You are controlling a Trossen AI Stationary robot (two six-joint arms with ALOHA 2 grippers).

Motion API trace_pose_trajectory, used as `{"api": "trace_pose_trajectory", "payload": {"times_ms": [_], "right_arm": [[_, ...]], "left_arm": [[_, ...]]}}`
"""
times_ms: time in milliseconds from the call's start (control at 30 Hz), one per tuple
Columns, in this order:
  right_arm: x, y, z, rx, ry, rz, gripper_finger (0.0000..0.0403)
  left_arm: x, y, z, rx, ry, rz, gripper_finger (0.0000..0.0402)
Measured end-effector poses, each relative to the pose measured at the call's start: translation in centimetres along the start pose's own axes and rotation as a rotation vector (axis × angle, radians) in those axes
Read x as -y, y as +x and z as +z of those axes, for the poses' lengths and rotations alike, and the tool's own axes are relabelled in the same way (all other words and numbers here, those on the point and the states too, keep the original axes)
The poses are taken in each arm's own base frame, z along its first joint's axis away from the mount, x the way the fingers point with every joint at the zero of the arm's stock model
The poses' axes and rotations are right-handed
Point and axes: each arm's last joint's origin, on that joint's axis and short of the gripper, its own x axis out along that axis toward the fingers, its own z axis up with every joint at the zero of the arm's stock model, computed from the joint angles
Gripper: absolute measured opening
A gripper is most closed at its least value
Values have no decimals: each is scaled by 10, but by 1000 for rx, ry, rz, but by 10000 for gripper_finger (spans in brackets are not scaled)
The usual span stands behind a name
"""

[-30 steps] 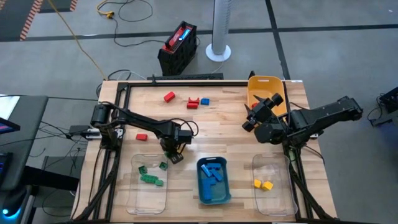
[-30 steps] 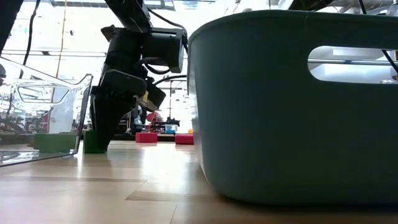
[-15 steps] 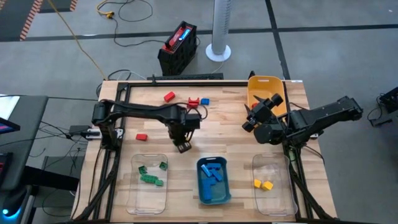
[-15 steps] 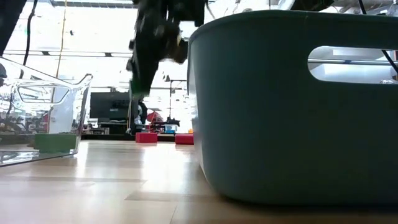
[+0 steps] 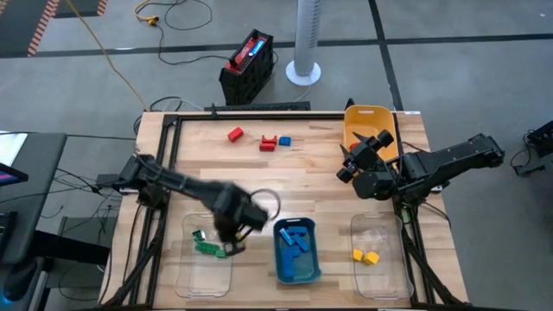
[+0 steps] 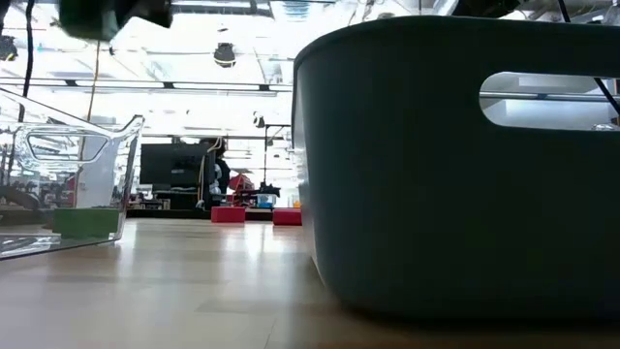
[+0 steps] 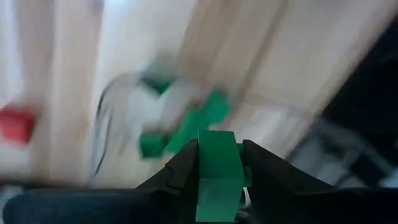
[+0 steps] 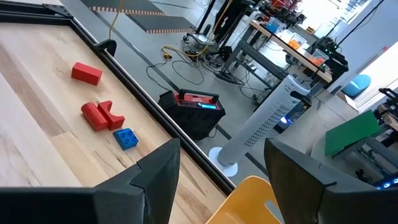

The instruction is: Sort blocks

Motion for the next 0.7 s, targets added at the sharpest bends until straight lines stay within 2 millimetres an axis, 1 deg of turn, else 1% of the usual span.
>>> {"api": "trace_pose_trajectory", "payload": {"times_ms": [67,167,333,467,533,633,700], "right_arm": [[0,0,0,1,3,0,244],[0,0,1,3,11,2,244],[-1,0,2,5,21,5,244],[-1,0,2,5,21,6,244],[-1,0,2,5,21,7,244],[-1,0,2,4,21,8,244],[-1,0,2,4,21,9,244]], "left_arm": [[7,12,-11,-27,1,60,103],[16,26,-24,-57,15,106,103],[22,53,-36,-97,31,146,103],[21,82,-38,-160,32,110,97],[18,93,-38,-167,33,109,97],[12,105,-39,-192,22,138,104],[9,109,-40,-201,26,146,115]]}}
